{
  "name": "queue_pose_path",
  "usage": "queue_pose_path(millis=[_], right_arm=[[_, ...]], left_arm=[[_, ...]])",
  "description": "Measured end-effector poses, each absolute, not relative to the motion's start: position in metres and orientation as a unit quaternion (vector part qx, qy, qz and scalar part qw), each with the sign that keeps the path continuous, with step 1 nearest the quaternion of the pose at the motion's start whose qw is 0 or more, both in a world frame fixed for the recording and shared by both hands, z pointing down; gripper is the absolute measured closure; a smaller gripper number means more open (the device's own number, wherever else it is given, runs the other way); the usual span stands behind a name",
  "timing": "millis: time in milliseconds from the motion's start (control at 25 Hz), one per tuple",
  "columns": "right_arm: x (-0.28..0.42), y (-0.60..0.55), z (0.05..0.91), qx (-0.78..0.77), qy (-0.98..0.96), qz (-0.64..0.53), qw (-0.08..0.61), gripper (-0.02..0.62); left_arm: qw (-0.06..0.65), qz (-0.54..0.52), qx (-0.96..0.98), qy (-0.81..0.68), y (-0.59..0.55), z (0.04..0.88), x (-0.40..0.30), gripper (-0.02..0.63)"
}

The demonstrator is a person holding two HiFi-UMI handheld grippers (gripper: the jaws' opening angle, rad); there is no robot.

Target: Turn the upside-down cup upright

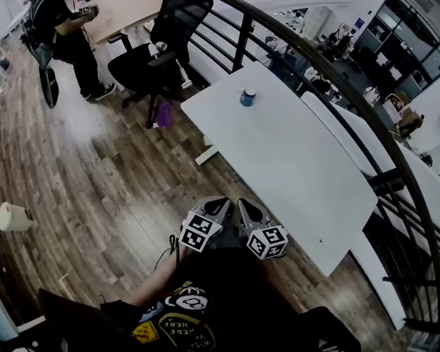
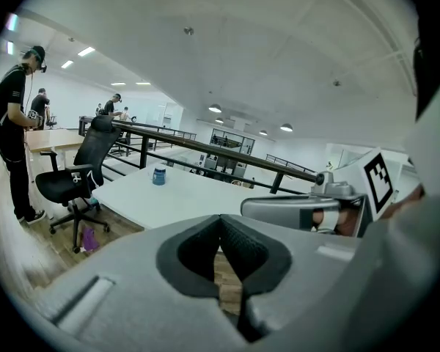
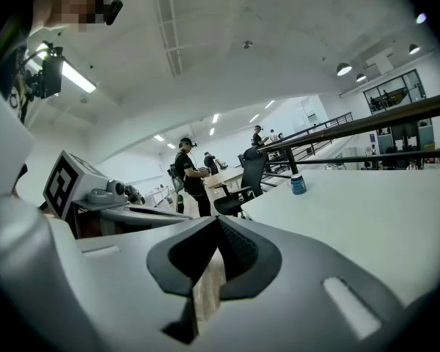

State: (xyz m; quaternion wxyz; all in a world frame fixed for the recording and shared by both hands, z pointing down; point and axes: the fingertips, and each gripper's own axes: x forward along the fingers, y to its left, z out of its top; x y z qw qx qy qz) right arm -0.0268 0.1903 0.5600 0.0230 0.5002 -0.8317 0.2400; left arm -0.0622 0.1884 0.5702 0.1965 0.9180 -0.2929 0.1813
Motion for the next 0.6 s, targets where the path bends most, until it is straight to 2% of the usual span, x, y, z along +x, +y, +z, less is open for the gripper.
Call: queue_pose_path(millis=[240, 400, 600], right_arm=[[0.013, 0.104, 0.571, 0.499, -0.834, 0.232, 0.047, 0.597], [0.042, 0.047, 0.607, 0.485, -0.838, 0.240, 0.064, 0.597], [0.069, 0.010, 0.646, 0.476, -0.832, 0.271, 0.088, 0.595]], left_arm=[[0.202, 0.163, 0.919, -0.296, 0.096, 0.575, -0.029, 0.601], [0.241, 0.171, 0.911, -0.289, 0.033, 0.602, 0.003, 0.601], [0.226, 0.199, 0.907, -0.295, -0.016, 0.621, 0.033, 0.601]])
